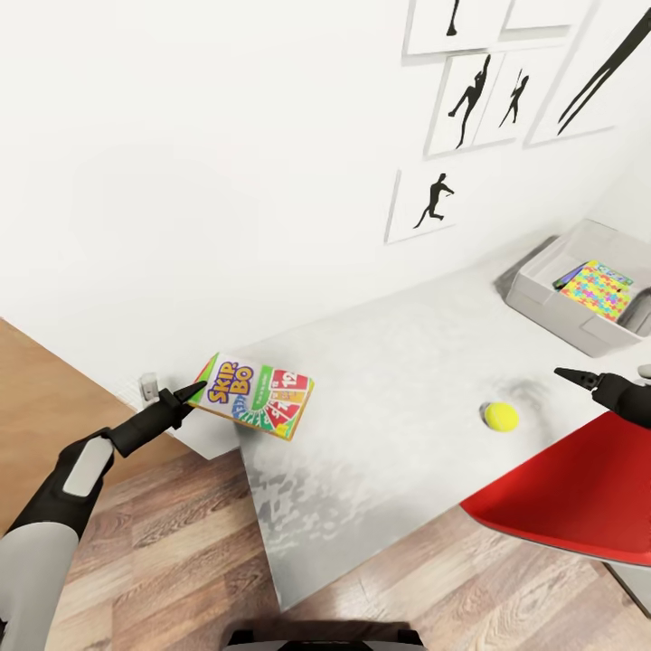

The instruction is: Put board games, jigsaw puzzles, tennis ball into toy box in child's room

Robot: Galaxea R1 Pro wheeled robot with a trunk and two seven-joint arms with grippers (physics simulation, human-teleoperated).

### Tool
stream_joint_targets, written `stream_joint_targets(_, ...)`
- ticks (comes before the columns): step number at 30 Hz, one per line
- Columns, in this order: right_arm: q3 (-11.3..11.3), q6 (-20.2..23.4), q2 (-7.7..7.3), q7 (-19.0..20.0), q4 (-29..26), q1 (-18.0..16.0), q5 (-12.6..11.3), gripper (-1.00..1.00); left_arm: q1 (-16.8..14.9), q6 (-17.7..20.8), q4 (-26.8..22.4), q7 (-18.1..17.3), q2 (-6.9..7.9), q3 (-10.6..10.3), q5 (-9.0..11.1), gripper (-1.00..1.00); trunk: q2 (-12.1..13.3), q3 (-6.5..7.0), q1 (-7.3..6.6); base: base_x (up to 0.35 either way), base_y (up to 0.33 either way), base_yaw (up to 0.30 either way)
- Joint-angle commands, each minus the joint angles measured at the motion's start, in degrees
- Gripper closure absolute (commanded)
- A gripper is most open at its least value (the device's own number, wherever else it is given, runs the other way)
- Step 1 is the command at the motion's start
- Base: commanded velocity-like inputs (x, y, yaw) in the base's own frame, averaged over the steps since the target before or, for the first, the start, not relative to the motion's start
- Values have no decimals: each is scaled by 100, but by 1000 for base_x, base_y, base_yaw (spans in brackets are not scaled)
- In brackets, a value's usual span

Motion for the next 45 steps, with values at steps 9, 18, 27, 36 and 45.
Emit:
stream_joint_targets(9,-79,29,-31,26,19,265,-15,-100,289,306,-282,-17,29,37,26,100,-9,-8,2,-207,0,0)
stream_joint_targets(18,-97,29,-40,41,-6,326,-17,-100,517,385,-946,-29,21,42,113,100,-9,-8,2,-285,0,0)
stream_joint_targets(27,-104,29,-46,51,-41,346,-22,-100,789,505,-1708,4,32,32,556,100,-9,-8,2,-93,0,0)
stream_joint_targets(36,-382,29,-143,381,-95,400,-65,-100,988,538,-2387,16,10,-6,658,100,-9,-8,2,-14,0,0)
stream_joint_targets(45,-738,29,-183,999,-107,424,-71,-100,1086,543,-2715,19,-12,-33,676,100,-9,-8,2,-2,0,0)
